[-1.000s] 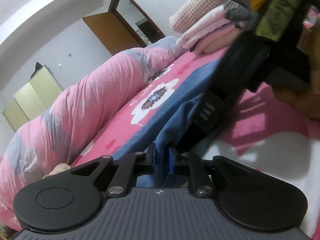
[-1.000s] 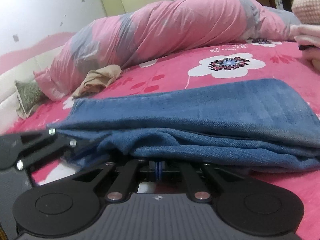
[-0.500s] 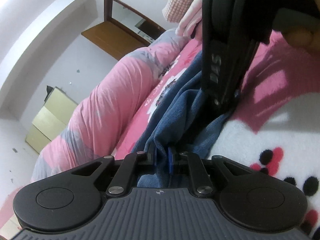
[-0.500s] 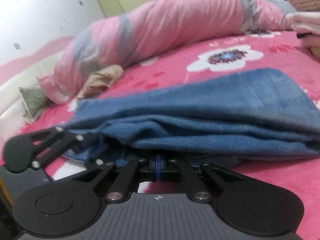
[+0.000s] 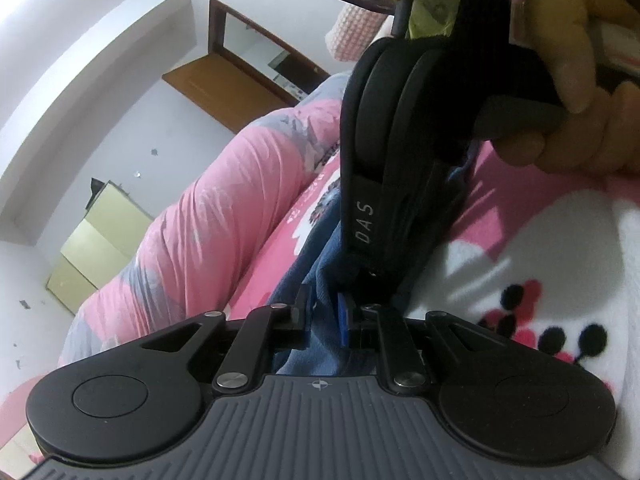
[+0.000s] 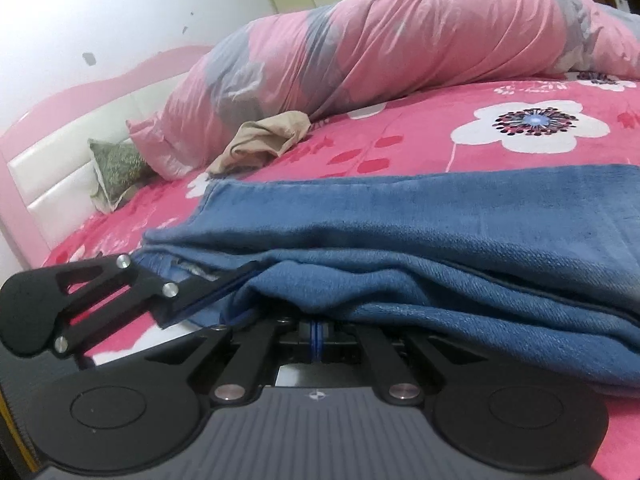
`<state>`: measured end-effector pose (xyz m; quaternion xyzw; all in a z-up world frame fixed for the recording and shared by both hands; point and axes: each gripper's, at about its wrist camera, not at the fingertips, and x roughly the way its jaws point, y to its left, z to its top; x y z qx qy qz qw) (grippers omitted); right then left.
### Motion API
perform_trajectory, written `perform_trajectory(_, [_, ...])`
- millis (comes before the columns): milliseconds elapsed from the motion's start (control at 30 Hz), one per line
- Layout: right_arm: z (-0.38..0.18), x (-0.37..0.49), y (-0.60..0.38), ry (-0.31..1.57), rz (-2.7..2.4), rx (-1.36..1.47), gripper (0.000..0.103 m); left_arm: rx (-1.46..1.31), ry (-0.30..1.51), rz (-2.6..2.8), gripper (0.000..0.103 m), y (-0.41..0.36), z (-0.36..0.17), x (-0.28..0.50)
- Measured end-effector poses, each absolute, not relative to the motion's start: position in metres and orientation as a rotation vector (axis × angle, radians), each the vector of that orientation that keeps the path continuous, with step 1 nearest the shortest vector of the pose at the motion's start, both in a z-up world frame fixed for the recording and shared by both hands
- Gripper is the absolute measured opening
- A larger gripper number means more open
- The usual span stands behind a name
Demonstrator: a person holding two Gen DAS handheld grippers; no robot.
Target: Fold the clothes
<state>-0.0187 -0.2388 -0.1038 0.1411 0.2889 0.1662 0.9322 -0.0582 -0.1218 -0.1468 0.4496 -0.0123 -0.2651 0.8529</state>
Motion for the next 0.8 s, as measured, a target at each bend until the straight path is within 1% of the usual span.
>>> perform_trajectory(100, [-0.108, -0.018, -0.239, 0.574, 0.304, 0.307, 0.0, 0.937, -0.007, -0.568, 0.018, -0.122, -0.147, -0.053])
perform_trajectory(167, [-0.109, -0.017, -0.239, 0.569, 0.273, 0.309, 0.0, 0.948, -0.007, -0.574, 0.016, -0.123, -0.148, -0.052])
perform_trajectory(233, [-0.105, -0.024, -0.241, 0.565, 0.247, 0.296, 0.0, 0.964, -0.015, -0.581, 0.013, -0.124, -0.149, -0.053])
perform_trajectory(367, [-0.083, -0.06, -0.254, 0.571, 0.253, 0.202, 0.0, 0.977, -0.018, -0.598, 0.012, -0.122, -0.147, -0.054])
perform_trajectory(500, [-0.048, -0.083, -0.259, 0.467, 0.306, 0.195, 0.0, 0.988, -0.013, -0.625, 0.011, -0.122, -0.145, -0.05])
perform_trajectory(567, [-0.043, -0.079, -0.248, 0.412, 0.308, 0.145, 0.0, 0.993, -0.01, -0.639, 0.011, -0.122, -0.144, -0.048])
perform_trajectory(600, [-0.044, -0.075, -0.243, 0.4, 0.305, 0.118, 0.0, 0.995, -0.004, -0.646, 0.011, -0.122, -0.143, -0.047])
perform_trajectory(667, [-0.064, -0.059, -0.238, 0.466, 0.31, 0.099, 0.0, 0.996, 0.014, -0.663, 0.011, -0.121, -0.145, -0.05])
perform_trajectory(733, [-0.093, -0.048, -0.235, 0.525, 0.284, 0.071, 0.0, 0.987, 0.051, -0.69, 0.017, -0.116, -0.152, -0.062])
perform_trajectory(767, [-0.104, -0.044, -0.234, 0.548, 0.274, 0.058, 0.0, 0.975, 0.068, -0.696, 0.017, -0.115, -0.149, -0.062])
perform_trajectory(800, [-0.103, -0.045, -0.234, 0.547, 0.274, 0.054, 0.0, 0.964, 0.085, -0.704, 0.018, -0.114, -0.145, -0.062])
